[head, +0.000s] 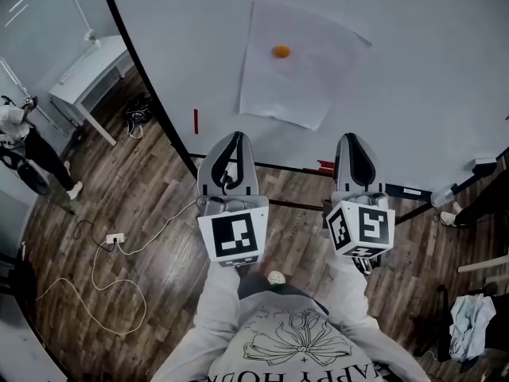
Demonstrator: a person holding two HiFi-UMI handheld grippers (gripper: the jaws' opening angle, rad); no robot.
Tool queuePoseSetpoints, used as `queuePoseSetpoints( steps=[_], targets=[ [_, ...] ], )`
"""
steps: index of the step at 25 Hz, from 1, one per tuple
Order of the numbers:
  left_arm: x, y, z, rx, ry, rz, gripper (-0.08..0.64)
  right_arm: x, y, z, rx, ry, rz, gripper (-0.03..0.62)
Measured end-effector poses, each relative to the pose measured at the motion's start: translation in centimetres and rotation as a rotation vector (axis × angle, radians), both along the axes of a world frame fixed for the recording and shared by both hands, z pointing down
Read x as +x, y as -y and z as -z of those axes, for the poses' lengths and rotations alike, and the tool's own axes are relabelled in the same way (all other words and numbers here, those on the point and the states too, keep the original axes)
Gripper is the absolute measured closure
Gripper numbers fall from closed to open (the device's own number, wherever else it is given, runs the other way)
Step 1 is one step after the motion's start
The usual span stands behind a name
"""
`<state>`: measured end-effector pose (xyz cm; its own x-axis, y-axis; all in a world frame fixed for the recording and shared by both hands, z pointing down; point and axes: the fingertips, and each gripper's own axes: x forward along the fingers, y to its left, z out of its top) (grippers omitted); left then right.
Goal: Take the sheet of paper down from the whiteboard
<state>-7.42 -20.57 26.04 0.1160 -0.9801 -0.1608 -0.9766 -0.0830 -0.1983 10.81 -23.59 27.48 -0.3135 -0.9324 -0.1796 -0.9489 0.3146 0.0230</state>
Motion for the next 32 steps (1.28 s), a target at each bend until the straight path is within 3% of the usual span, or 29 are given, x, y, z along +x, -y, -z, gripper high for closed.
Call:
queuePoseSetpoints(
  steps=[6,17,29,32],
  targets=[
    [0.2,3.4,1.0,0.008,0.024,-0.007,0.555,0.2,3.0,0.2,0.000,-0.008,0.001,0.558],
    [1.8,10.7,3.3,0.026,-0.001,-0.086,0.554,0.7,9.6,2.4,0.032,0.003,0.029,0.460],
    [2.9,14.6,4.5,0.038,0.032,-0.142,0.551,0.3,13.3,3.2,0.038,-0.022,0.061,0.454],
    [3.4,15.1,4.4,0.030,0.044,-0.166,0.504,0.1,13.5,3.3,0.027,-0.012,0.093,0.454]
  ],
)
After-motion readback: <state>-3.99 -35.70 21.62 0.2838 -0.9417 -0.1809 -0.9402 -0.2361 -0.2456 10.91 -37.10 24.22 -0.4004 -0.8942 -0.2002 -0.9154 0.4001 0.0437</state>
